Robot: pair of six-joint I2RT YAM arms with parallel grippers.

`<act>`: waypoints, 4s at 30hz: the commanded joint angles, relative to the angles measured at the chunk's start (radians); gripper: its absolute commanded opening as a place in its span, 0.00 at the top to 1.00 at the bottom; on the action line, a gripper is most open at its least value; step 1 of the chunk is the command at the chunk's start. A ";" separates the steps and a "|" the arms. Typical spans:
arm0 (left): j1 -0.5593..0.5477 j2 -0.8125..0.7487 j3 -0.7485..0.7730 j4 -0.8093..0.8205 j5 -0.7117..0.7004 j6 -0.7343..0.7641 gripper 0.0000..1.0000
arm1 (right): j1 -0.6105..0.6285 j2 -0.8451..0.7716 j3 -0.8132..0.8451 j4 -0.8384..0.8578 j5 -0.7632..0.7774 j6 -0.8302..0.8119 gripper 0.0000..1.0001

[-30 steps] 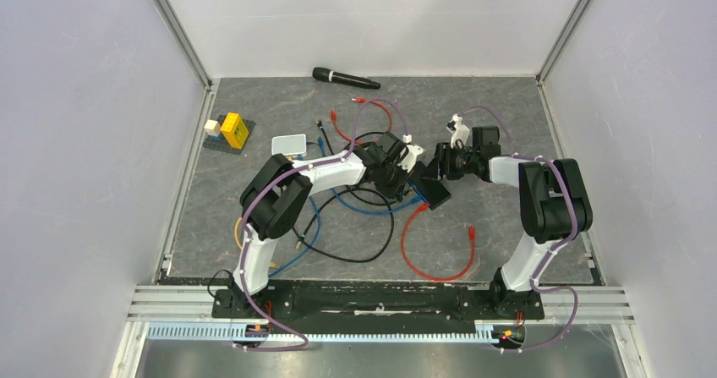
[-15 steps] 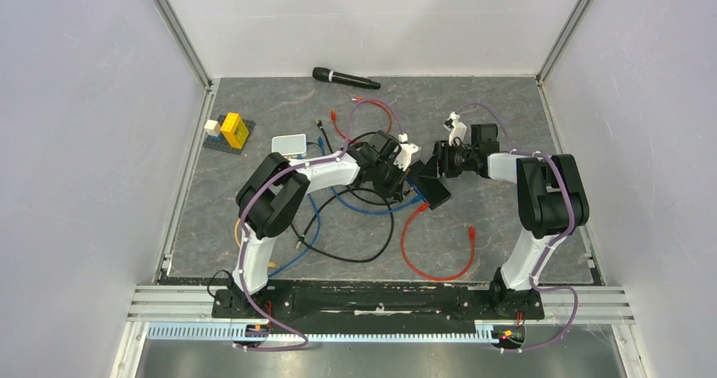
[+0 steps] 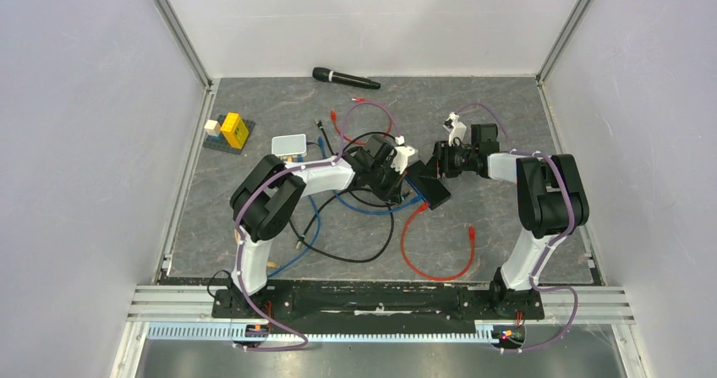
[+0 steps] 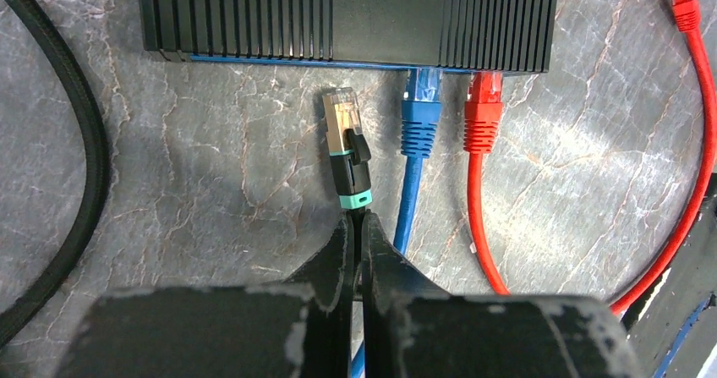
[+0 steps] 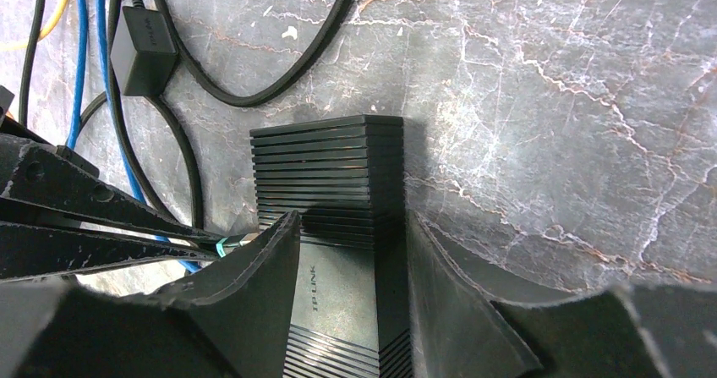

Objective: Insert the plug into the switch port
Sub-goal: Insert the connector into the switch port.

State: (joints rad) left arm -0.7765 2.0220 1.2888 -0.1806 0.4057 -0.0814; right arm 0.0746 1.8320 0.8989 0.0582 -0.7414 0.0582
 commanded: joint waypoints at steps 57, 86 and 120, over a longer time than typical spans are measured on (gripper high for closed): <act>0.074 0.038 -0.085 0.277 0.270 -0.240 0.98 | -0.007 0.058 -0.016 -0.056 -0.059 -0.035 0.49; 0.097 0.105 -0.164 0.496 0.257 -0.418 0.98 | -0.009 0.082 -0.082 -0.053 -0.087 -0.002 0.50; 0.114 0.150 -0.278 0.931 0.425 -0.649 0.98 | -0.056 0.049 -0.183 0.103 -0.119 0.125 0.51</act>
State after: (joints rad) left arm -0.6628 2.1407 0.9787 0.6582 0.8192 -0.6910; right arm 0.0101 1.8484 0.7589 0.3077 -0.8940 0.1825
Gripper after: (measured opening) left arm 0.043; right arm 0.491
